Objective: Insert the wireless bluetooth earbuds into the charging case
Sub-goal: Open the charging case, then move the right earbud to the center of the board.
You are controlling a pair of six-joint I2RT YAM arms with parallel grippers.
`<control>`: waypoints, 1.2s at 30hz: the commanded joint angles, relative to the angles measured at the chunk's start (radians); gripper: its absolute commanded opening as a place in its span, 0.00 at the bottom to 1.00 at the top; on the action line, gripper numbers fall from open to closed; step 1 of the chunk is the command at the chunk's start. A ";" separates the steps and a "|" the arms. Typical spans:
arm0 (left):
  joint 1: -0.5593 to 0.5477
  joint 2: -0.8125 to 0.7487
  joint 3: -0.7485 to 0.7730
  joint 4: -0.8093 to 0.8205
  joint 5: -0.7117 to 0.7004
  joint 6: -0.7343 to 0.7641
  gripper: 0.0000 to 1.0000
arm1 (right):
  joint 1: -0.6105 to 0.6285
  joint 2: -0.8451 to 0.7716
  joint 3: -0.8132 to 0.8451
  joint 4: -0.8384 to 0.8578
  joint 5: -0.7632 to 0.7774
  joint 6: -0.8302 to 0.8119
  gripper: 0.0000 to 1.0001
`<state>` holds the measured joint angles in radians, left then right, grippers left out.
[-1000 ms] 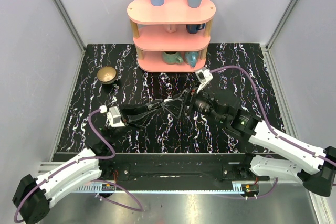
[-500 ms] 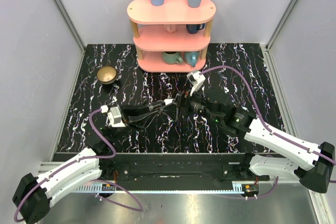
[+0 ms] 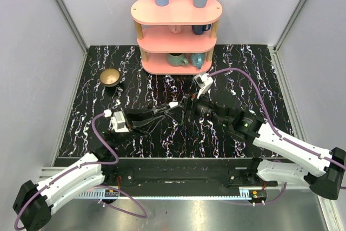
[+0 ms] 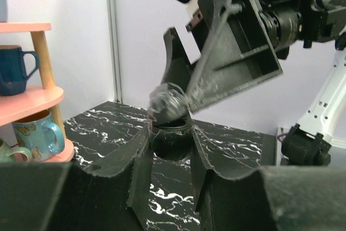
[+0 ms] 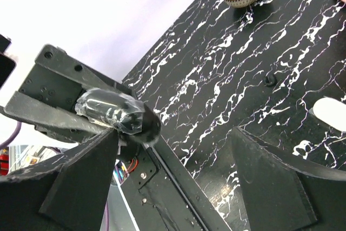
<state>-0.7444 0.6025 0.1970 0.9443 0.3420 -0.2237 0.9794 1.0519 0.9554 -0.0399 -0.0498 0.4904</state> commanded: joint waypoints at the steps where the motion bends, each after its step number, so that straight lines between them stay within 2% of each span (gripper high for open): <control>1: -0.004 -0.026 0.044 -0.024 0.112 0.027 0.00 | -0.004 -0.026 0.028 0.071 0.074 0.013 0.91; 9: -0.004 -0.017 0.044 -0.016 0.126 0.014 0.00 | -0.005 -0.015 0.034 0.078 0.064 0.016 0.92; 24: -0.004 -0.036 -0.013 -0.032 -0.049 0.001 0.00 | -0.005 -0.096 -0.007 0.167 -0.004 -0.004 0.94; 27: -0.006 -0.052 -0.022 -0.048 -0.089 0.001 0.00 | -0.005 -0.116 -0.015 0.155 0.024 -0.010 0.94; 28: -0.004 -0.062 -0.024 -0.055 -0.107 0.004 0.00 | -0.007 -0.130 -0.018 0.147 0.080 -0.010 0.93; 31: -0.004 -0.095 -0.027 -0.081 -0.123 0.017 0.00 | -0.019 -0.148 -0.021 0.010 0.222 -0.032 0.91; 34: -0.006 -0.131 -0.013 -0.137 -0.123 0.029 0.00 | -0.100 -0.155 -0.003 -0.151 0.286 -0.042 0.88; 36: -0.004 -0.153 -0.004 -0.182 -0.124 0.040 0.00 | -0.201 -0.161 -0.017 -0.199 0.277 -0.047 0.87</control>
<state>-0.7471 0.4942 0.1692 0.8005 0.2523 -0.2081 0.9066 0.9077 0.9386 -0.0650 0.1158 0.4740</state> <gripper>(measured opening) 0.340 0.882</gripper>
